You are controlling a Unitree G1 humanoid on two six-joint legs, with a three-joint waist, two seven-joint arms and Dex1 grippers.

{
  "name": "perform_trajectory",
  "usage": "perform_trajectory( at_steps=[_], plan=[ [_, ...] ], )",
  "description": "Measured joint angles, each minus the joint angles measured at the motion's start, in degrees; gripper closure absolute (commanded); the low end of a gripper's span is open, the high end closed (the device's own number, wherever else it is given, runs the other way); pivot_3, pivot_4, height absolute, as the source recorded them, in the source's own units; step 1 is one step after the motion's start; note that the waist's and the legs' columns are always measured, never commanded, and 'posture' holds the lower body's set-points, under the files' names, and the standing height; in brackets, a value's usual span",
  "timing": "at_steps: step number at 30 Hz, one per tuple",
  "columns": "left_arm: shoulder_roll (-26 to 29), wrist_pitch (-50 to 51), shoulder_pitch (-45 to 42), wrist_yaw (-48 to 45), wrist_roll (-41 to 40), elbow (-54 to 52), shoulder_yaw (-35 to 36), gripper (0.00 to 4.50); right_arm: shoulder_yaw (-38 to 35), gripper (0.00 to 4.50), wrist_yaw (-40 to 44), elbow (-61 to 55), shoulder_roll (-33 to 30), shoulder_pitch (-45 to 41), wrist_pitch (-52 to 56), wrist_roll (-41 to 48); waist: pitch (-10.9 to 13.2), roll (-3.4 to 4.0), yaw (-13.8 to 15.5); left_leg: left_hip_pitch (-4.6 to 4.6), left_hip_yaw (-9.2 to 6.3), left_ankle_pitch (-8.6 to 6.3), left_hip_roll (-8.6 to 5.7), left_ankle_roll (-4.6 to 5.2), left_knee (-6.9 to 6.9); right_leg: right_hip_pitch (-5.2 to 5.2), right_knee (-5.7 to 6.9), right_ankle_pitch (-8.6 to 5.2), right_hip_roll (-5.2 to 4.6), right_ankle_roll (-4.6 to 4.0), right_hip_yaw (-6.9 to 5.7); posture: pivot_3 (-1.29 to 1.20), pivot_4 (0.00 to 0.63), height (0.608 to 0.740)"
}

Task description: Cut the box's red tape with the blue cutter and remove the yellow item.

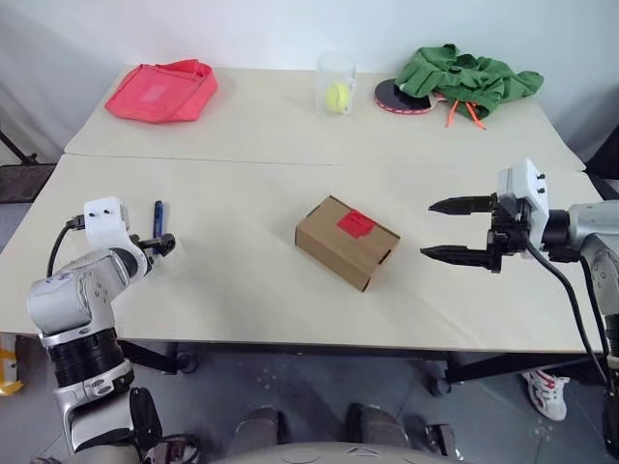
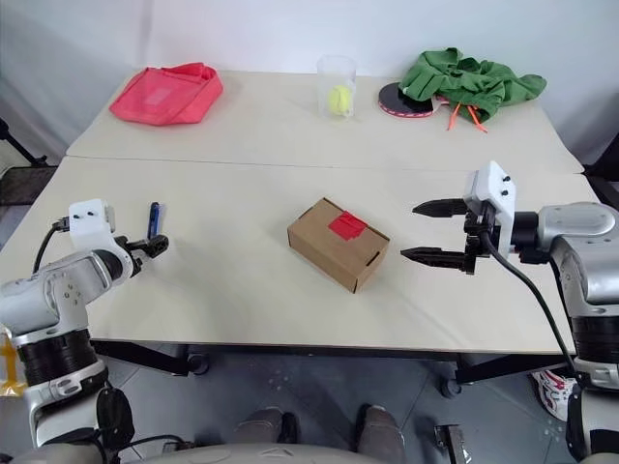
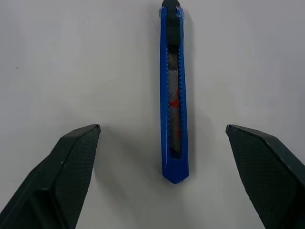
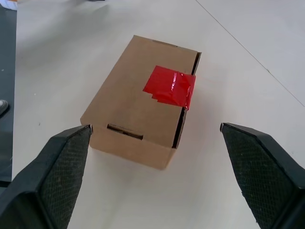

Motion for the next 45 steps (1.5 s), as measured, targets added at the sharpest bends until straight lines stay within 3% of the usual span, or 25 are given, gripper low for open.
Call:
perform_trajectory(
  at_steps=[3, 6, 18, 23, 27, 31, 36, 45],
  plan=[
    [1.0, -0.9, -1.4, -0.1, 0.1, 3.0, -0.9, 0.02, 0.0, 0.00, 0.0, 0.0, -0.3, 0.0, 0.0, 0.0, 0.0, 0.01, 0.1, 0.04, 0.01, 0.01, 0.00, -0.02, 0.00, 0.01, 0.04, 0.00, 0.00, -0.01, 0.03, 0.00, 0.150, 0.740],
    [2.0, -1.2, -2.5, -0.2, 0.3, 5.2, -2.3, 0.52, 0.0, 0.00, 0.0, 0.0, -0.6, 0.1, 0.1, 0.0, 0.0, 0.03, 0.1, 0.09, 0.05, 0.02, -0.01, -0.03, 0.00, 0.01, 0.08, 0.00, 0.00, -0.01, 0.12, 0.00, 0.150, 0.740],
    [5.6, 1.6, -3.5, -1.7, 1.0, 6.7, -6.1, 4.07, -0.1, 0.00, -0.1, 0.0, -1.7, 0.6, 0.1, 0.0, 0.0, 0.06, 0.0, 0.13, 0.11, 0.02, 0.00, -0.03, 0.00, 0.00, 0.10, 0.01, 0.00, -0.01, 0.22, 0.00, 0.150, 0.740],
    [6.6, 3.7, -2.4, -2.5, 0.7, 4.9, -5.5, 4.11, -0.1, 0.00, -0.2, 0.1, -1.7, 0.5, 0.0, -0.3, 0.0, 0.06, -0.3, 0.12, 0.15, 0.01, 0.00, -0.04, -0.02, -0.04, 0.09, 0.00, 0.00, -0.01, 0.25, 0.00, 0.150, 0.740],
    [10.5, 5.7, -0.7, -7.6, -1.6, 3.3, -6.9, 4.11, -0.2, 0.00, -0.6, 0.1, -2.5, -0.1, 0.1, -0.3, 0.0, 0.06, -0.4, 0.09, 0.16, 0.00, 0.01, -0.05, -0.03, -0.11, 0.09, 0.00, 0.01, -0.01, 0.27, 0.00, 0.150, 0.740],
    [16.8, 4.3, 2.8, -18.9, -6.2, -1.9, -15.0, 4.11, -1.4, 0.00, -1.4, -3.0, -3.1, -0.1, 1.6, 0.5, 0.0, 0.05, -0.2, 0.00, 0.16, -0.01, 0.12, -0.07, -0.03, -0.18, 0.02, 0.00, 0.01, -0.02, 0.30, 0.00, 0.150, 0.740],
    [24.2, -3.7, 3.3, -32.1, -9.1, -6.3, -24.3, 4.11, -2.6, 0.00, -2.8, -9.1, -3.2, 1.8, 3.5, 2.4, 0.0, 0.05, 0.0, -0.05, 0.17, -0.04, 0.09, -0.07, -0.04, -0.20, -0.06, -0.01, 0.02, -0.03, 0.30, 0.00, 0.150, 0.740],
    [30.8, -26.0, 3.3, -52.4, -7.9, -12.1, -35.5, 4.11, -5.5, 0.00, -6.4, -17.7, -3.2, 8.6, 6.5, 5.4, 0.0, 0.08, -0.1, -0.10, 0.30, -0.15, 0.05, 0.01, -0.06, -0.24, -0.17, -0.01, 0.10, -0.03, 0.30, 0.00, 0.150, 0.740]
  ],
)
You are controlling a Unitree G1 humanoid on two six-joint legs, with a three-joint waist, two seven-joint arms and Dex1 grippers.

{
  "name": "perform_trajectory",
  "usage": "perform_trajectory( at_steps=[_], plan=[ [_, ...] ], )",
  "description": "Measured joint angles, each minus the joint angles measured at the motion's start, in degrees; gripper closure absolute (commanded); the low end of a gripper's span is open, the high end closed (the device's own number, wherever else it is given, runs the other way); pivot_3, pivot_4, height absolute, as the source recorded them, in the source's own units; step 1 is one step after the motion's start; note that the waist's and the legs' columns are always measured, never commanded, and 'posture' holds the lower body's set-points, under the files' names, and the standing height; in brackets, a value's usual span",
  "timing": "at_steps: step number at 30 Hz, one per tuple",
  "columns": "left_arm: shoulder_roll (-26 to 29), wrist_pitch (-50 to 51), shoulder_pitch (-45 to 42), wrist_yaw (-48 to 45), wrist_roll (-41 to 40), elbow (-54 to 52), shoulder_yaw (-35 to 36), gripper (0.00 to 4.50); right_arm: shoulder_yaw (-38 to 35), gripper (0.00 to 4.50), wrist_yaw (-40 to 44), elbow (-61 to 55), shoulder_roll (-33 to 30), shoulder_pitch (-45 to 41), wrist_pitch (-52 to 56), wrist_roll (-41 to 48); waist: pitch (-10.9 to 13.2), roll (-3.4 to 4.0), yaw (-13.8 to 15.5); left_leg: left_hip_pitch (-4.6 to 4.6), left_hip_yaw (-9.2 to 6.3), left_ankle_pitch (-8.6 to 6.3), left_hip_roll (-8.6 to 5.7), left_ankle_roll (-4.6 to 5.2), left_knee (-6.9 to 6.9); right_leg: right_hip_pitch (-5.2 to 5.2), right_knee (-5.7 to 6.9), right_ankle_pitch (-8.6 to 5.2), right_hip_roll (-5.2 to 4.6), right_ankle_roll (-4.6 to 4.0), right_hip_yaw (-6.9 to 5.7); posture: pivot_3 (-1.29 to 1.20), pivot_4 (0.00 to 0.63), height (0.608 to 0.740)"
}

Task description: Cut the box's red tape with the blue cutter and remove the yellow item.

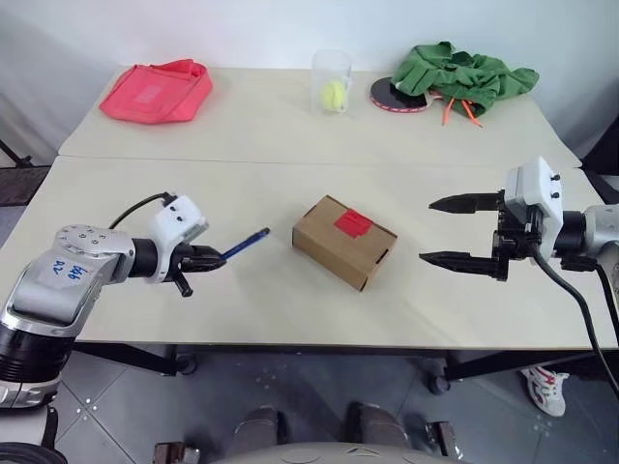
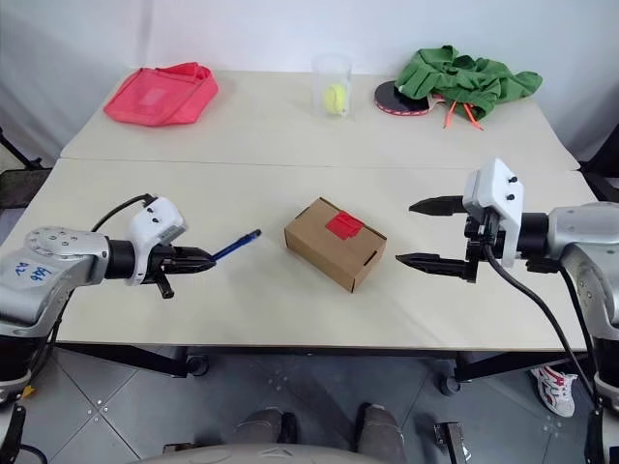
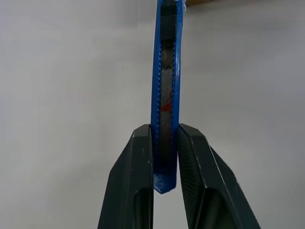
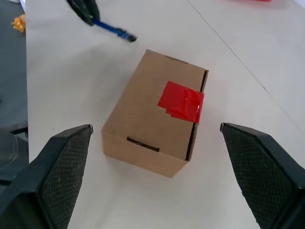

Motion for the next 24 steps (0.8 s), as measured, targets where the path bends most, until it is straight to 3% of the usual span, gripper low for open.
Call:
perform_trajectory(
  at_steps=[7, 11, 23, 24],
  plan=[
    [-0.2, -12.4, -1.2, -10.7, 5.3, 0.6, -9.4, 4.11, -1.6, 0.00, -4.0, -8.8, 0.0, 3.9, 3.1, 2.9, 0.0, 0.02, 0.1, -0.01, 0.03, -0.02, 0.00, 0.04, 0.02, 0.00, -0.03, 0.00, 0.04, 0.00, 0.01, 0.00, 0.150, 0.740],
    [-3.2, -20.1, -3.7, -12.5, 10.9, 4.4, -13.6, 4.11, -1.3, 0.00, -7.3, -16.7, -0.1, 6.2, 7.0, 5.5, 0.0, 0.01, 0.2, -0.05, 0.03, -0.05, -0.02, 0.10, 0.06, 0.00, -0.06, 0.00, 0.04, 0.00, 0.02, 0.00, 0.150, 0.740],
    [-7.2, -28.0, -5.2, -14.1, 19.6, 8.1, -15.7, 4.11, 5.0, 0.00, -22.5, -34.6, 1.2, 5.7, 23.7, 16.8, 0.0, 0.04, 0.4, 0.05, -0.06, -0.09, 0.09, 0.23, 0.14, 0.16, -0.06, 0.00, -0.03, 0.00, 0.05, 0.00, 0.150, 0.740],
    [-7.4, -27.6, -5.2, -14.1, 20.1, 7.8, -15.7, 4.11, 6.0, 0.29, -24.1, -35.2, 1.5, 5.5, 25.3, 18.0, 0.0, 0.05, 0.4, 0.05, -0.07, -0.08, 0.15, 0.27, 0.14, 0.18, -0.09, 0.00, -0.07, 0.00, 0.06, 0.00, 0.150, 0.740]
  ],
)
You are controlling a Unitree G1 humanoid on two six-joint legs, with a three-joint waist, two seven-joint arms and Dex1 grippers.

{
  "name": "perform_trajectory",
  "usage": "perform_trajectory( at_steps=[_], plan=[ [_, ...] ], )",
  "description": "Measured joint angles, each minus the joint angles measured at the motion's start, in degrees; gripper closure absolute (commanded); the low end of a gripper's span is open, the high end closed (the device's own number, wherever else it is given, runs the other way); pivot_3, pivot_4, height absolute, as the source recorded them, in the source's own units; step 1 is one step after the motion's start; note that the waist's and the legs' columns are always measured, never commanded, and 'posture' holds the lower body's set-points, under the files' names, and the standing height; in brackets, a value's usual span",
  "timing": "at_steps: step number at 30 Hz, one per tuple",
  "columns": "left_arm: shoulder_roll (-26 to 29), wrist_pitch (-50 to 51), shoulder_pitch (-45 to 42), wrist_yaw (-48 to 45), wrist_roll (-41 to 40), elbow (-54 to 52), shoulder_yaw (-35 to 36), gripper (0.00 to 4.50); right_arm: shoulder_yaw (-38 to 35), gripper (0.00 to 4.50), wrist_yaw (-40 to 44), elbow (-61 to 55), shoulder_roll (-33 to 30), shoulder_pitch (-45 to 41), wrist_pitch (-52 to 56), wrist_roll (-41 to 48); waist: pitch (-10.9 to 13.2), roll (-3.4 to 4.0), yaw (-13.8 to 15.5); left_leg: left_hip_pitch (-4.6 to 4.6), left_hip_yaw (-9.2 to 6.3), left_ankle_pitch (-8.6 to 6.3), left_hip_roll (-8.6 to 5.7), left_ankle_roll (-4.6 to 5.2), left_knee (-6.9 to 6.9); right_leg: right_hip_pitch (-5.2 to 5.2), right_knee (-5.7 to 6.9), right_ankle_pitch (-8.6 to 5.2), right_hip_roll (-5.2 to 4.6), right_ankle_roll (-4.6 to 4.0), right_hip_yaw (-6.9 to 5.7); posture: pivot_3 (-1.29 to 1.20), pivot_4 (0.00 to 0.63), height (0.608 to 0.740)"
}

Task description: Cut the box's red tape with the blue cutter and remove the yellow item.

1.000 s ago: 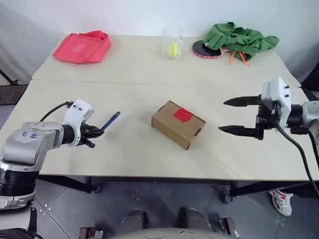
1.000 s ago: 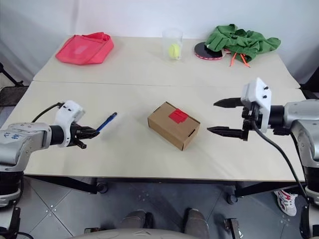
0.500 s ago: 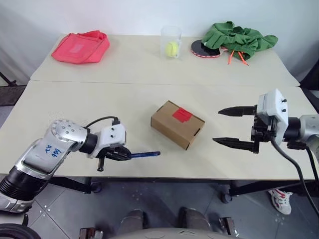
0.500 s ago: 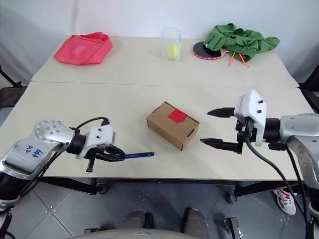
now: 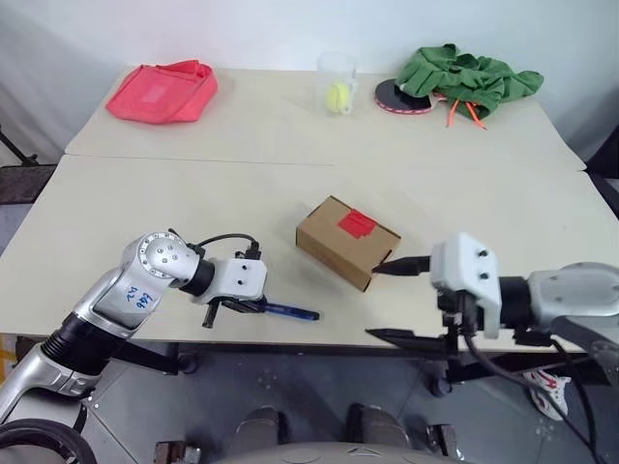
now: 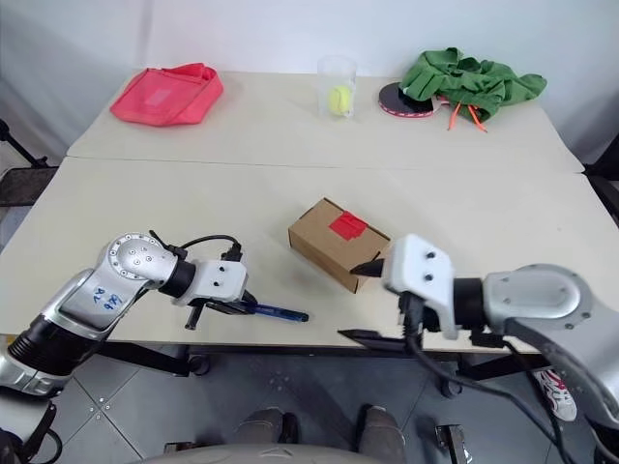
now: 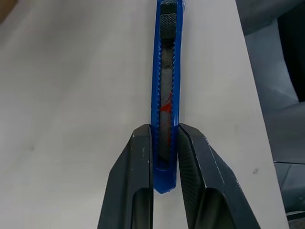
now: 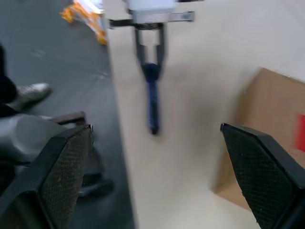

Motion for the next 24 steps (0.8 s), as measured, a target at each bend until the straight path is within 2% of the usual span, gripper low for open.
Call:
perform_trajectory(
  at_steps=[1, 3, 8, 13, 14, 18, 24],
  plan=[
    [-0.1, 0.1, 0.0, 0.0, 0.3, -0.3, 0.0, 4.11, 0.8, 0.37, -0.9, -0.1, 0.2, -0.1, 1.1, 0.6, 0.0, 0.01, 0.0, 0.00, 0.01, 0.00, -0.01, 0.03, 0.00, 0.00, 0.00, 0.00, -0.01, 0.00, 0.02, 0.00, 0.150, 0.740],
    [-0.1, 0.2, 0.0, 0.0, 1.3, -1.0, -0.1, 4.11, 3.0, 0.87, -3.0, -0.1, 0.3, -0.2, 2.8, 0.6, 0.0, 0.01, 0.0, 0.01, 0.02, 0.00, -0.01, 0.05, 0.01, 0.03, -0.03, 0.00, -0.02, 0.00, 0.04, 0.00, 0.150, 0.740],
    [-0.6, 2.7, 0.9, 0.1, 3.5, -3.5, 0.1, 4.11, 13.1, 2.58, -7.5, 0.6, 2.3, -2.9, 5.0, -4.0, -0.1, 0.16, -0.2, 0.03, 0.05, 0.00, -0.08, 0.08, 0.01, 0.03, -0.03, 0.00, -0.02, 0.00, 0.08, 0.00, 0.150, 0.740],
    [-1.4, 4.5, 2.0, 0.6, 4.7, -5.3, 0.9, 4.11, 22.4, 4.25, -10.1, 6.3, 8.0, -9.5, 4.7, -10.9, -0.2, 0.22, -0.2, 0.03, 0.05, 0.01, -0.11, 0.10, 0.02, 0.03, -0.01, 0.00, -0.02, 0.00, 0.10, 0.00, 0.150, 0.740],
    [-1.7, 4.8, 2.2, 0.7, 4.8, -5.7, 0.9, 4.11, 23.8, 4.47, -10.4, 7.5, 9.1, -10.4, 4.5, -12.3, -0.2, 0.24, -0.1, 0.01, 0.03, 0.01, -0.11, 0.10, 0.02, 0.02, -0.01, 0.00, -0.02, 0.01, 0.10, 0.00, 0.150, 0.740],
    [-2.2, 5.7, 3.1, 1.2, 4.8, -6.1, 1.9, 4.11, 28.3, 4.47, -10.6, 12.5, 12.1, -13.9, 3.4, -17.3, -0.2, 0.25, -0.1, 0.00, 0.01, 0.01, -0.17, 0.11, 0.02, 0.03, 0.00, 0.00, -0.02, 0.01, 0.11, 0.00, 0.150, 0.740],
    [-2.5, 5.8, 3.9, 1.5, 4.8, -6.4, 2.6, 4.11, 31.4, 4.47, -8.8, 16.2, 13.5, -14.5, 0.9, -21.7, -0.2, 0.26, -0.1, 0.01, 0.01, 0.00, -0.20, 0.12, 0.02, 0.03, 0.02, 0.01, -0.02, 0.02, 0.10, 0.00, 0.150, 0.740]
  ],
)
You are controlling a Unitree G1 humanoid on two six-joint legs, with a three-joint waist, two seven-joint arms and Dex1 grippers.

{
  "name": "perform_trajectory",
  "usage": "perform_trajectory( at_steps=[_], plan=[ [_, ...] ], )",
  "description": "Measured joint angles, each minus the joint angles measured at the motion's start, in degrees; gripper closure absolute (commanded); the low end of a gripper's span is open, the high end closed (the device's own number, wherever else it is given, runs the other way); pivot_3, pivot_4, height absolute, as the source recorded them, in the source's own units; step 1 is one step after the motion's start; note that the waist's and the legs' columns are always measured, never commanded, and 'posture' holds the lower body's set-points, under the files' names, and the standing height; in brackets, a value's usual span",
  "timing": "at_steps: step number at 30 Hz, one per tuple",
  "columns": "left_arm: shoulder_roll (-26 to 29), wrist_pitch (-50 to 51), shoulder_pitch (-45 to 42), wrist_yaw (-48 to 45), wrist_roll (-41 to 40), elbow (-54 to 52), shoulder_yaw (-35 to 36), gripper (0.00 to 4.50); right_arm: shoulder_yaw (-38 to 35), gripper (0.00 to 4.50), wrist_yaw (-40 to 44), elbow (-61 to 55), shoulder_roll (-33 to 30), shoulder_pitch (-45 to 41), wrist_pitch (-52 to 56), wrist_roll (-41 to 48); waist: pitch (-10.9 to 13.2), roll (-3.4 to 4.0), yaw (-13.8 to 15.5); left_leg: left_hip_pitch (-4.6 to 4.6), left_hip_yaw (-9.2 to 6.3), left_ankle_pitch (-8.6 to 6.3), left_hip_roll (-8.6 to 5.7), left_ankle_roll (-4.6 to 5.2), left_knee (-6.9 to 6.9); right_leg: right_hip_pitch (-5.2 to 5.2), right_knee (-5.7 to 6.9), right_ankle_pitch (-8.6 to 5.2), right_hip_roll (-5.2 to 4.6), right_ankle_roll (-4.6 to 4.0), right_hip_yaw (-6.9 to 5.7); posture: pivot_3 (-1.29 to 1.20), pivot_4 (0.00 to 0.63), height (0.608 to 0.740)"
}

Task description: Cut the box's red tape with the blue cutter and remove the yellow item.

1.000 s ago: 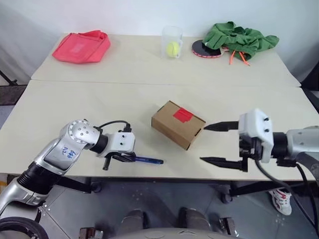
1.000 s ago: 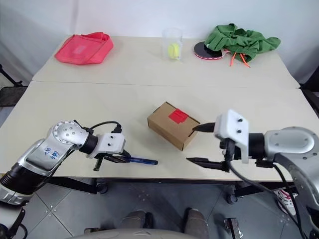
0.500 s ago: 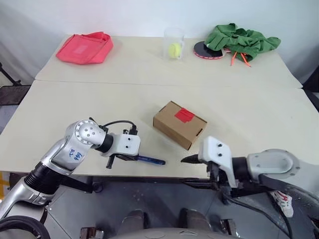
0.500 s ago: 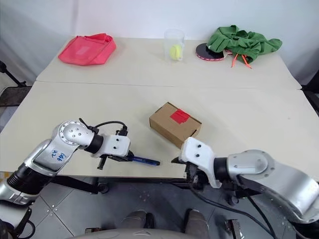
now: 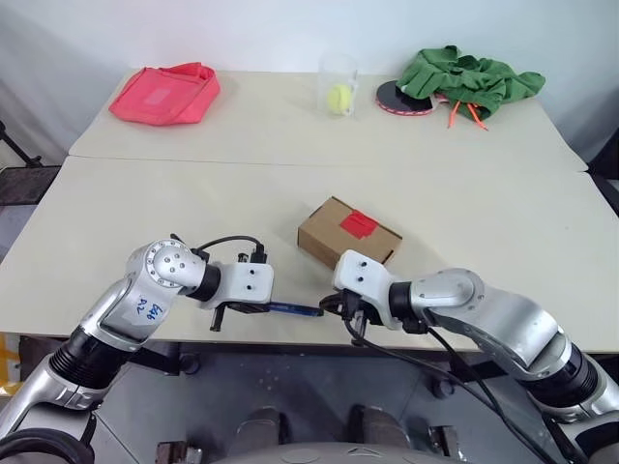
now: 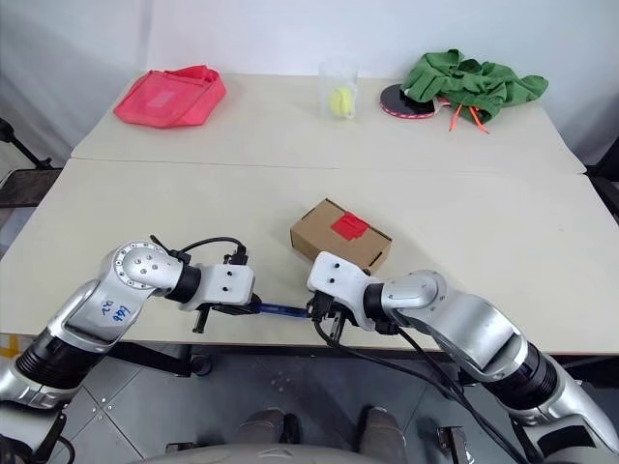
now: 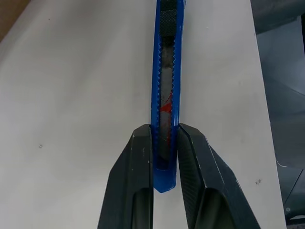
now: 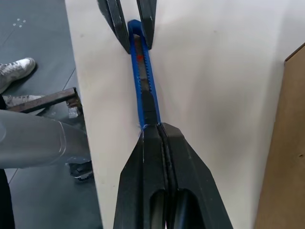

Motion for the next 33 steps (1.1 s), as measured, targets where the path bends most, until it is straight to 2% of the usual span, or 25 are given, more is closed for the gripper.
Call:
perform_trajectory(
  at_steps=[12, 33],
  plan=[
    [-1.0, 1.3, 0.0, -0.1, 0.1, -0.2, 0.1, 4.11, 4.3, 4.47, 5.0, 4.6, 2.9, -0.7, -5.0, -6.9, 0.0, 0.02, 0.0, 0.01, 0.00, 0.00, -0.02, 0.00, 0.00, 0.00, 0.04, 0.00, 0.00, 0.00, 0.00, 0.00, 0.150, 0.740],
    [-0.6, 2.5, 0.6, -0.1, 0.8, -1.9, 0.3, 4.11, 5.0, 4.47, 8.7, 8.3, 6.0, -0.3, -8.6, -12.7, 0.0, 0.02, -0.3, 0.02, 0.02, 0.00, -0.02, -0.01, 0.00, -0.03, 0.07, 0.00, 0.02, 0.00, -0.02, 0.00, 0.150, 0.740]
  ],
)
